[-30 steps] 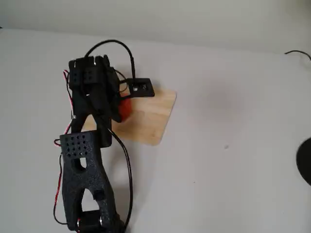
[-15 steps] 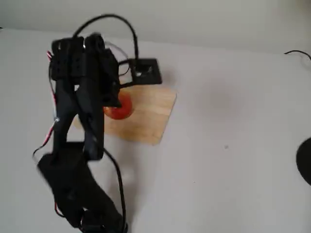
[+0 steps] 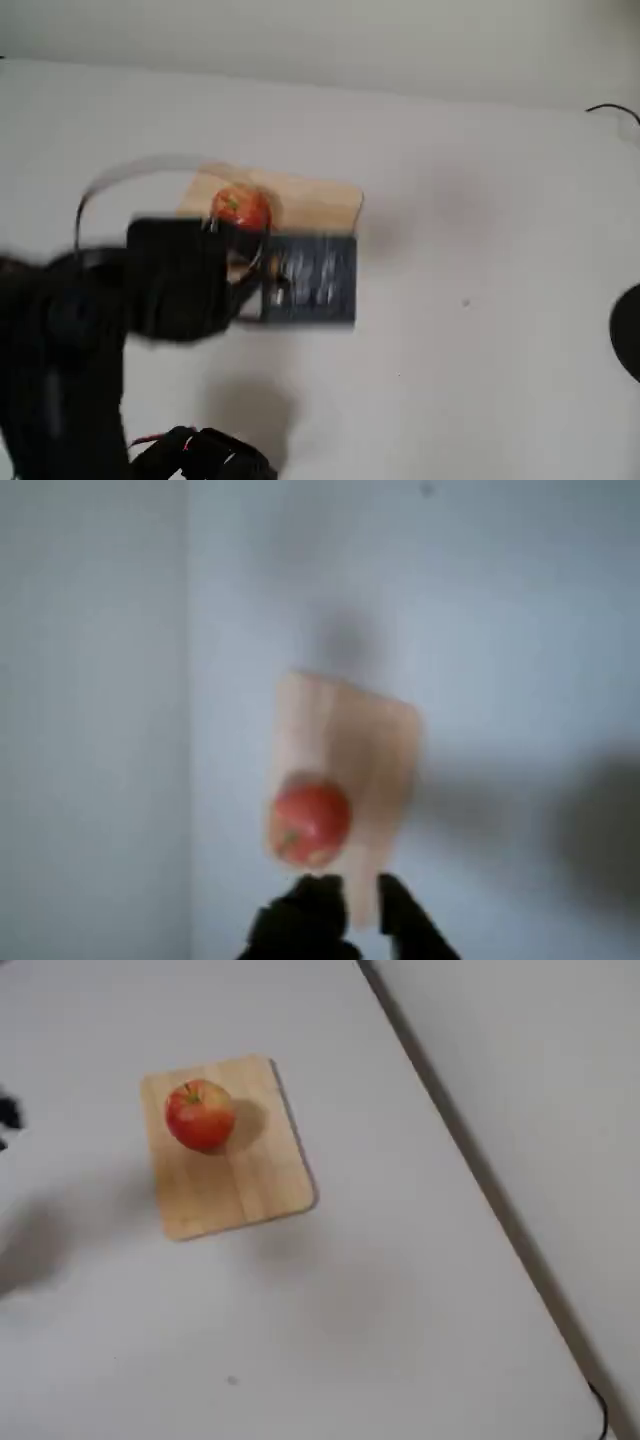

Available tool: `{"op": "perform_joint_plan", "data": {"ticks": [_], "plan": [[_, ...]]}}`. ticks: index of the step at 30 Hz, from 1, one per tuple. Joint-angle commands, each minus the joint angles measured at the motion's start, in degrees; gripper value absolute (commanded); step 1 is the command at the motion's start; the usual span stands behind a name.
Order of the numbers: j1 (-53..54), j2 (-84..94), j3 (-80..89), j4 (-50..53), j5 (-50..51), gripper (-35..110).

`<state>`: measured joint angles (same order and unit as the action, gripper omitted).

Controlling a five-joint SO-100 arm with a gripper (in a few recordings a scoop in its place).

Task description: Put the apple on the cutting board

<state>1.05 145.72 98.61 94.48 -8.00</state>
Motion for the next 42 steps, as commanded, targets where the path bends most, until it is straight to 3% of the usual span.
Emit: {"op": "perform_joint_plan", "data": {"ticks": [1, 10, 14, 23, 42], "plan": [[3.43, 11.78, 19.95, -8.35, 1.05, 0], [4.04, 12.92, 51.94, -29.62, 0.62, 0], [2.2, 17.49, 61.08, -32.96, 0.79, 0], [0.44, 42.89, 71.89, -22.59, 1.23, 0], [1.41, 42.8, 71.81, -21.45, 3.08, 0]]}}
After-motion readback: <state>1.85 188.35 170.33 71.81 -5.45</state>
